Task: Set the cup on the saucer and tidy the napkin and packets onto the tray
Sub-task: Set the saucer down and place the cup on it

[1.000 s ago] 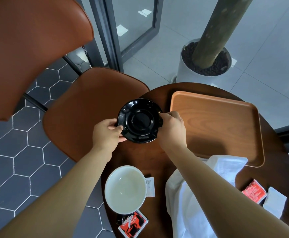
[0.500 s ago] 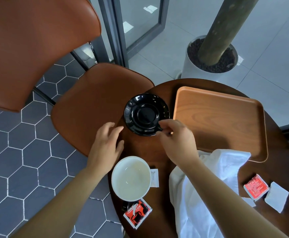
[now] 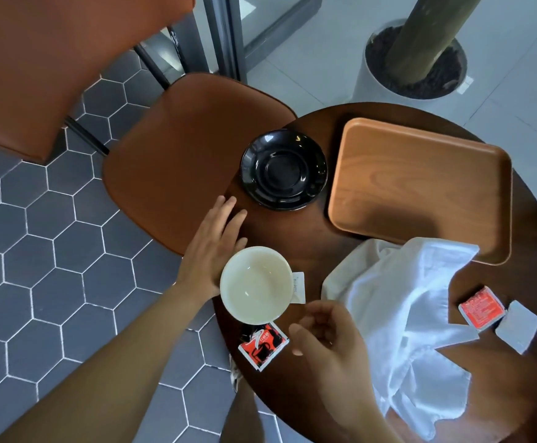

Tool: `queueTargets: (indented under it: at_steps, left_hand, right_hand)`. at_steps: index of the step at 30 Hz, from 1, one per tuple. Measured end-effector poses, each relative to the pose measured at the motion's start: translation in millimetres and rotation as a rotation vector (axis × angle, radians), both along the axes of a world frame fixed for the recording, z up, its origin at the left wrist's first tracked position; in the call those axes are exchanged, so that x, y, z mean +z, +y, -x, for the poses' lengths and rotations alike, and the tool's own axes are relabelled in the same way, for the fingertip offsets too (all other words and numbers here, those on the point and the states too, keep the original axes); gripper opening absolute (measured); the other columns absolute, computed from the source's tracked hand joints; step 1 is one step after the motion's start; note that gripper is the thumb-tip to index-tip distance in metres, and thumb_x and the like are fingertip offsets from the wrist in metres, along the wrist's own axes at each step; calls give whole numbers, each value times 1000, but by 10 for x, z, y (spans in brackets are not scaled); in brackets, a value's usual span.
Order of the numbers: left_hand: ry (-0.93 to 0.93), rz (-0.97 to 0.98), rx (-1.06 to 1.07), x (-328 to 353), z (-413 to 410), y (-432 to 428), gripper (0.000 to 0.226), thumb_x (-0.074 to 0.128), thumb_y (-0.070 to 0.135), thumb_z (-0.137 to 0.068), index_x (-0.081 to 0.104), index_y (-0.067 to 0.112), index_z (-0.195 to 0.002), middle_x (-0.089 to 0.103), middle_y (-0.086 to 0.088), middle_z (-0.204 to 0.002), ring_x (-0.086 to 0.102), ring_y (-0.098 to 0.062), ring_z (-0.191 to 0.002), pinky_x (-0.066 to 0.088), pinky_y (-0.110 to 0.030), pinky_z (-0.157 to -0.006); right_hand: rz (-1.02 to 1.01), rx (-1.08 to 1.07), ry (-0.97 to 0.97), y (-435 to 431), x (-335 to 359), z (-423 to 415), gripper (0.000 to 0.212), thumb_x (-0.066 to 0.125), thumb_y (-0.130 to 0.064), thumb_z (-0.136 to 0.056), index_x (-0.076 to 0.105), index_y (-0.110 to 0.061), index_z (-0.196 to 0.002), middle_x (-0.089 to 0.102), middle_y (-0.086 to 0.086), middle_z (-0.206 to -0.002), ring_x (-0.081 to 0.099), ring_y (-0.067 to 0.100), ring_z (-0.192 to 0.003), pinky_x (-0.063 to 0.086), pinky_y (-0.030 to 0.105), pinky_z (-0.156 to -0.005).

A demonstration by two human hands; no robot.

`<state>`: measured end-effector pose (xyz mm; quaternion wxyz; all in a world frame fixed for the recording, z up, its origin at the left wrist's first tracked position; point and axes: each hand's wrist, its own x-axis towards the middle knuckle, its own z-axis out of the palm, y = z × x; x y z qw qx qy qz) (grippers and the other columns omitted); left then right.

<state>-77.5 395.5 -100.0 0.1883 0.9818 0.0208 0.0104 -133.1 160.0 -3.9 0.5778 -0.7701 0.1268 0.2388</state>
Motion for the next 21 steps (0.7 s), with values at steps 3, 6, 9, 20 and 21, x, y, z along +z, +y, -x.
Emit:
queueTargets:
  at_steps: [3,6,9,20,21]
  left_hand:
    - [-7,-41,-4,10,-8,-14,50,33,31,-101,47,3,-140,33,-18,-157,19,-32,-151,26,-45,-118]
    - [-32,-87,-22,-6,-9,-16,47,35,28,-102,47,1,-139,36,-21,-155,23,-35,-149,26,-46,-119]
    - [-32,-128,-40,-4,-18,-15,45,36,25,-102,45,0,-138,36,-24,-153,24,-37,-149,30,-48,-119]
    - [-63,-128,-113,14,-15,-10,47,40,21,-103,41,-1,-144,32,-25,-156,24,-36,-149,24,-48,-121]
    - [-65,-123,-117,25,-15,-7,47,41,21,-103,41,-2,-144,32,-26,-156,24,-37,-149,25,-49,-121]
  right_hand:
    - [28,45,75,82,-47,159,36,80,-49,-56,60,-33,-82,66,-1,-71,64,17,-63,54,33,-65]
    - [73,100,120,233,-91,258,39,85,-50,-51,60,-34,-77,67,-6,-71,60,6,-57,49,18,-58]
    - [87,45,134,379,-137,286,34,85,-46,-53,62,-27,-69,69,-7,-69,61,5,-58,48,15,-58]
    - [141,23,73,419,-212,281,13,79,-29,-80,73,-23,-70,71,-18,-71,66,1,-72,45,11,-63]
    - [138,28,82,416,-202,268,14,78,-30,-81,73,-24,-70,71,-17,-70,66,2,-71,45,11,-62]
